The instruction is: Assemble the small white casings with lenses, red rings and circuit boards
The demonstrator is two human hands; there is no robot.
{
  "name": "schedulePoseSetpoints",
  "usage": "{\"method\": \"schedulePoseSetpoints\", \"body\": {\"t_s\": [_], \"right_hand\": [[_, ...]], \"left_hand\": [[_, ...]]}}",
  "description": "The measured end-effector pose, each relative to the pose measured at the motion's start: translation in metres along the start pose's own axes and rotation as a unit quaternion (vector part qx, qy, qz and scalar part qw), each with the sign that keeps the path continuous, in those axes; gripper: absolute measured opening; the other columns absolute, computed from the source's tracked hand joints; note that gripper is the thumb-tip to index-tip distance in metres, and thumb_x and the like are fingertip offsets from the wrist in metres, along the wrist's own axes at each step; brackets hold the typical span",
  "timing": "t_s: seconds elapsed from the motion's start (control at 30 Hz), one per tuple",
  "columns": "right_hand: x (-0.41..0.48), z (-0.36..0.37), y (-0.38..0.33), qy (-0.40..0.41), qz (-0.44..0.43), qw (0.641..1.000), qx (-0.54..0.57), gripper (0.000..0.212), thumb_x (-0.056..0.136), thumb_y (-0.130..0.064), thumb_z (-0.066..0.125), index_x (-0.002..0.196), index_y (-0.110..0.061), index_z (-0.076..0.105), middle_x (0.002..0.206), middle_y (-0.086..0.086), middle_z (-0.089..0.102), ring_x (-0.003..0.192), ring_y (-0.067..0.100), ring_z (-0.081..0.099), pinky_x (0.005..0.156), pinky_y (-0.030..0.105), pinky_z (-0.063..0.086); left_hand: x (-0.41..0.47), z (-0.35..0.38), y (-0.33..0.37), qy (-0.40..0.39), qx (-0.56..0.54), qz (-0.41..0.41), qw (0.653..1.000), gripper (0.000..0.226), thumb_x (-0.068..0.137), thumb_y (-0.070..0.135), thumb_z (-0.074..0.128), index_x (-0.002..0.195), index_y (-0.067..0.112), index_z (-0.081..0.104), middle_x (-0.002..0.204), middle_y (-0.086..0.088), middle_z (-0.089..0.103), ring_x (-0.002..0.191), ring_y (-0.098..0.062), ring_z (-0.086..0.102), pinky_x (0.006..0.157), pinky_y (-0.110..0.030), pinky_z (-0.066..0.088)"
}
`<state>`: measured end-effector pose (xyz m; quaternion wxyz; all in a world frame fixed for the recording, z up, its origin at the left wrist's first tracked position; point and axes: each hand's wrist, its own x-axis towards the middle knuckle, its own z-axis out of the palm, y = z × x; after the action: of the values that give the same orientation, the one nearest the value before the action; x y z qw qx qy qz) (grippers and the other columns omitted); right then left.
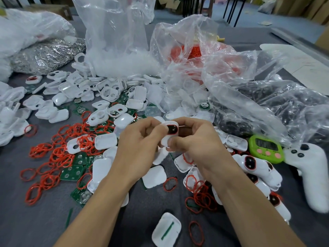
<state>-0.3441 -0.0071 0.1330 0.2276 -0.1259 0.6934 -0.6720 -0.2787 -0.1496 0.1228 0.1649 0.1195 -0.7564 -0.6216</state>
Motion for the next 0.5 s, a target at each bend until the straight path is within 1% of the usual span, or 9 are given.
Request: {"method": "schedulePoseSetpoints", "body": {"t_s": [0.1,0.13,0.2,0.23,0.27,0.33,0.37,0.43,0.5], "right_hand": [[0.0,0.0,0.001,0.034,0.007,0.999,-0.025,0.039,0.052,-0.001,0.07,0.083,-0.023,0.081,0.074,0.006,0.078,0.067,0.021,0.072,0.054,0.025,0.056],[0.0,0.001,0.0,0.035,0.006,0.999,-0.038,0.039,0.053,-0.002,0.069,0.083,-0.025,0.081,0.074,0.005,0.078,0.068,0.021,0.072,0.055,0.028,0.058],[-0.003,0.0,-0.005,0.013,-0.002,0.998,-0.058,0.037,0.061,0.001,0.07,0.086,-0.024,0.081,0.08,0.008,0.079,0.077,0.024,0.073,0.073,0.048,0.064],[-0.005,-0.001,-0.009,-0.003,-0.006,0.998,-0.067,0.037,0.067,0.005,0.07,0.092,-0.021,0.08,0.085,0.012,0.079,0.079,0.027,0.072,0.08,0.054,0.062],[-0.007,-0.004,-0.012,-0.015,-0.006,0.997,-0.074,0.039,0.073,0.009,0.07,0.099,-0.018,0.079,0.089,0.015,0.079,0.079,0.028,0.07,0.078,0.055,0.059],[-0.019,-0.01,-0.022,-0.018,-0.001,0.996,-0.089,0.041,0.08,0.014,0.07,0.109,-0.014,0.074,0.089,0.016,0.078,0.072,0.025,0.069,0.072,0.043,0.056],[-0.028,-0.015,-0.025,-0.007,-0.002,0.995,-0.102,0.04,0.08,0.012,0.071,0.11,-0.015,0.071,0.085,0.014,0.078,0.069,0.022,0.068,0.07,0.04,0.055],[-0.053,-0.03,-0.031,0.039,-0.006,0.986,-0.163,0.037,0.079,0.003,0.076,0.106,-0.022,0.067,0.078,0.007,0.078,0.063,0.019,0.066,0.068,0.039,0.055],[-0.083,-0.05,-0.033,0.102,-0.004,0.962,-0.252,0.033,0.076,-0.007,0.078,0.1,-0.026,0.065,0.073,0.003,0.077,0.061,0.02,0.066,0.065,0.038,0.055]], "left_hand": [[0.0,0.0,0.001,-0.012,-0.01,0.006,1.0,0.02,0.077,0.033,0.069,0.075,0.014,0.071,0.064,-0.02,0.052,0.057,-0.018,0.047,0.052,-0.044,0.039],[-0.001,0.001,0.001,-0.011,-0.004,0.009,1.0,0.019,0.074,0.033,0.07,0.076,0.014,0.072,0.064,-0.021,0.052,0.057,-0.018,0.046,0.052,-0.047,0.042],[-0.002,0.0,0.003,-0.004,0.011,0.012,1.0,0.018,0.07,0.034,0.068,0.076,0.018,0.074,0.06,-0.016,0.052,0.057,-0.017,0.048,0.053,-0.044,0.046],[-0.002,0.0,0.003,0.001,0.013,0.012,1.0,0.017,0.068,0.033,0.066,0.076,0.02,0.074,0.059,-0.014,0.052,0.056,-0.017,0.049,0.053,-0.041,0.046],[-0.003,0.0,0.005,0.002,0.021,0.014,1.0,0.015,0.069,0.031,0.065,0.077,0.022,0.074,0.059,-0.013,0.054,0.055,-0.016,0.05,0.054,-0.038,0.047],[-0.009,0.0,0.01,0.012,0.049,0.024,0.998,0.014,0.072,0.025,0.064,0.08,0.027,0.074,0.059,-0.008,0.06,0.055,-0.017,0.056,0.056,-0.035,0.048],[-0.012,0.0,0.013,0.022,0.066,0.03,0.997,0.016,0.072,0.024,0.062,0.081,0.031,0.074,0.059,-0.005,0.063,0.055,-0.017,0.058,0.056,-0.033,0.048],[-0.016,-0.002,0.022,0.042,0.092,0.046,0.994,0.02,0.073,0.023,0.061,0.082,0.034,0.074,0.061,0.0,0.066,0.055,-0.014,0.06,0.054,-0.027,0.046],[-0.021,-0.005,0.035,0.057,0.11,0.055,0.991,0.022,0.074,0.02,0.059,0.081,0.035,0.074,0.061,0.001,0.066,0.059,-0.02,0.062,0.057,-0.031,0.048]]}}
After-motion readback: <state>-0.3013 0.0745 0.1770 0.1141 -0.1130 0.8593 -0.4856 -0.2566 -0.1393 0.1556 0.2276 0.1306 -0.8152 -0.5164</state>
